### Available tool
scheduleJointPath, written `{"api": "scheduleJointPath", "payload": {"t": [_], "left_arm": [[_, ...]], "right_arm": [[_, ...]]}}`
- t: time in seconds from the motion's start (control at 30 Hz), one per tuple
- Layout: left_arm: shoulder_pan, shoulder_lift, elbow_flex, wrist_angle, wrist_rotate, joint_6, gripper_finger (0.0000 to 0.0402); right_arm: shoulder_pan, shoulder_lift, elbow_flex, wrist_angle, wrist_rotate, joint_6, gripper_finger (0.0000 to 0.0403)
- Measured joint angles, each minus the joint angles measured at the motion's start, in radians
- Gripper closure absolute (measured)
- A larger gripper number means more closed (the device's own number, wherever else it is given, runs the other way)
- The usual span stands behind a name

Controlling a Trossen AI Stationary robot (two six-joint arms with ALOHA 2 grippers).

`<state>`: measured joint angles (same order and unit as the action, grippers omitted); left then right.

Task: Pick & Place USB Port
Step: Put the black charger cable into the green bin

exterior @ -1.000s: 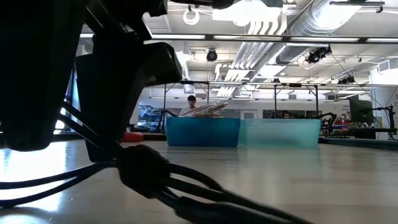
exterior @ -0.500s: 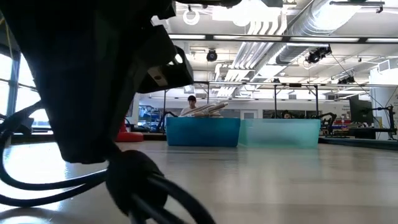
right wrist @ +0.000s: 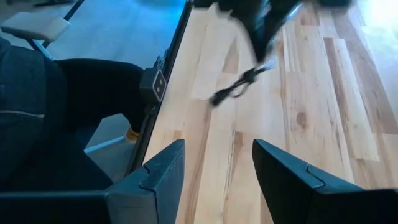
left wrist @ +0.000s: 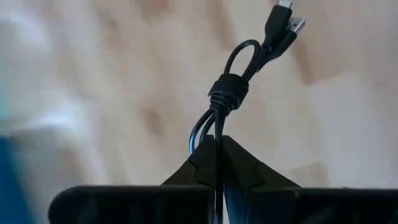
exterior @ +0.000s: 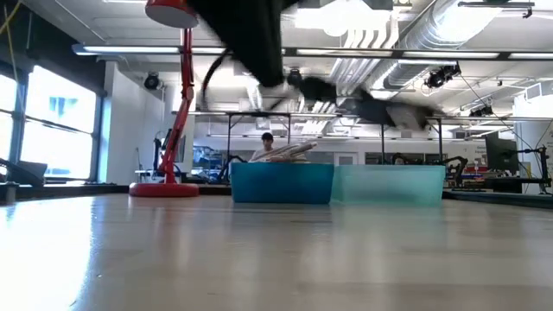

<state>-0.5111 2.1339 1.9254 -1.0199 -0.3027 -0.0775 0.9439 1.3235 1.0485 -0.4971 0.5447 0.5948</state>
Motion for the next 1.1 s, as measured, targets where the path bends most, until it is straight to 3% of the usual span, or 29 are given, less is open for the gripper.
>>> {"api": "scheduleJointPath", "payload": {"t": [0.13, 0.27, 0.43, 0.6, 0.87, 1.1], "left_arm": [[0.001, -0.075, 0.032, 0.030, -0.148, 0.136, 0.0399], [0.001, -0.172, 0.033, 0.158, -0.207, 0.283, 0.0399], [0.001, -0.248, 0.030, 0.404, -0.149, 0.496, 0.0400], [0.001, -0.255, 0.029, 0.569, -0.057, 0.642, 0.0400], [0.001, -0.253, 0.027, 0.623, -0.036, 0.654, 0.0400], [0.001, -0.252, 0.027, 0.644, -0.021, 0.623, 0.0400]], "right_arm": [[0.002, 0.000, 0.000, 0.018, 0.000, -0.046, 0.0222], [0.017, 0.001, 0.000, 0.046, 0.023, -0.074, 0.0222], [0.064, 0.019, 0.000, 0.057, 0.100, -0.180, 0.0222], [0.119, 0.075, 0.000, 0.098, 0.242, -0.440, 0.0222], [0.128, 0.178, 0.000, 0.276, 0.526, -0.767, 0.0222], [0.055, 0.197, 0.000, 0.530, 0.652, -1.072, 0.0222]]}}
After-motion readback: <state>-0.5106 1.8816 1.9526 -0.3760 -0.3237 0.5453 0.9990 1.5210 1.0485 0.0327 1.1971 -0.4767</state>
